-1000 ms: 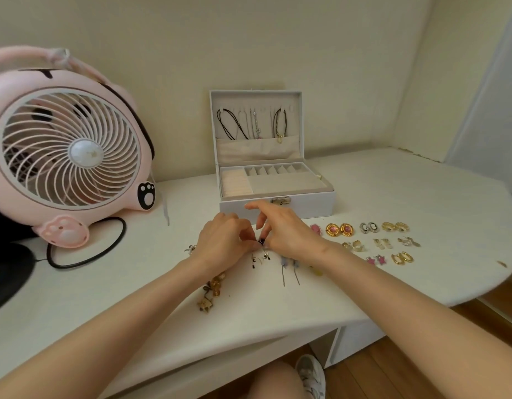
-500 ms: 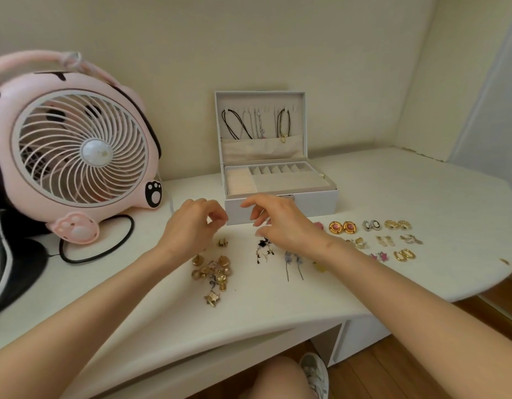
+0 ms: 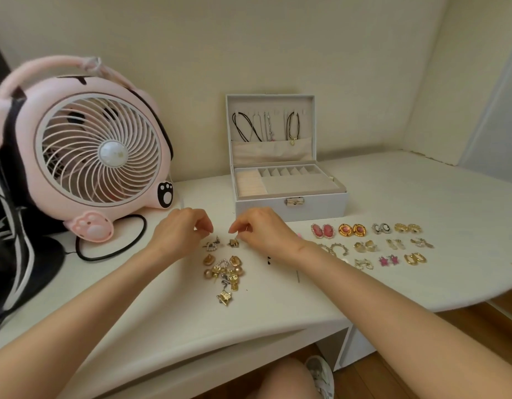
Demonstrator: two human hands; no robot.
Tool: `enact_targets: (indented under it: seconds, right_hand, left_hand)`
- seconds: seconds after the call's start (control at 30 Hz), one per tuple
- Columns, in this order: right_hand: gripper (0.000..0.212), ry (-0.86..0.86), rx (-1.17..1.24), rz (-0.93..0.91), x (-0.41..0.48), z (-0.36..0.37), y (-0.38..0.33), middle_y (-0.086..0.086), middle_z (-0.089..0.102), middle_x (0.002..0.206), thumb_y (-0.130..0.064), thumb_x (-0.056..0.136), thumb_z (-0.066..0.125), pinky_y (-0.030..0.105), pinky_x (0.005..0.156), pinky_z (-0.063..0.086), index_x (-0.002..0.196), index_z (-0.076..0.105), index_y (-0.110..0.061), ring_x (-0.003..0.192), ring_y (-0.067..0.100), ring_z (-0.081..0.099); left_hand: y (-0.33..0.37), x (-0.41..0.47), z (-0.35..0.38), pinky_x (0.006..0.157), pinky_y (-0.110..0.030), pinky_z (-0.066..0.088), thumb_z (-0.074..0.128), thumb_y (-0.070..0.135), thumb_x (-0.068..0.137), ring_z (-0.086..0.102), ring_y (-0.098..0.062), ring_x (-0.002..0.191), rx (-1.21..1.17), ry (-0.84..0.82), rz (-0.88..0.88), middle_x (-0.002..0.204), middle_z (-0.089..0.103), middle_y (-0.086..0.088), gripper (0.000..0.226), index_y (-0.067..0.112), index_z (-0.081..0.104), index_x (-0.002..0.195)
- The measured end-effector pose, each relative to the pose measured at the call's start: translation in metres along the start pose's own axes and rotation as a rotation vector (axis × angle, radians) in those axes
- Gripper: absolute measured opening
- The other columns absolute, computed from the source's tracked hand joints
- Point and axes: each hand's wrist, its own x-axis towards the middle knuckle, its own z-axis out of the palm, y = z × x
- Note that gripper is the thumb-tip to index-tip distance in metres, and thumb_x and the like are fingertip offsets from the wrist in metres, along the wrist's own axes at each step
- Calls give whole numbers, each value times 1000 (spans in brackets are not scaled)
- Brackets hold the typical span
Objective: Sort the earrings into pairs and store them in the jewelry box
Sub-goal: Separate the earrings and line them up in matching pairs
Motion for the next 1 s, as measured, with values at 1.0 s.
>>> enact_targets:
  seconds: [1.0]
  right_hand:
    - [10, -261, -194, -43, 0, 0, -34, -10, 58, 83, -23, 79, 71, 26, 75, 34, 88, 69, -21, 86, 12, 52]
  left_hand:
    - [-7, -13, -8, 77, -33, 49, 65, 9, 83, 66, -16, 75, -350, -11, -15, 77, 67, 1, 15, 19, 65, 94]
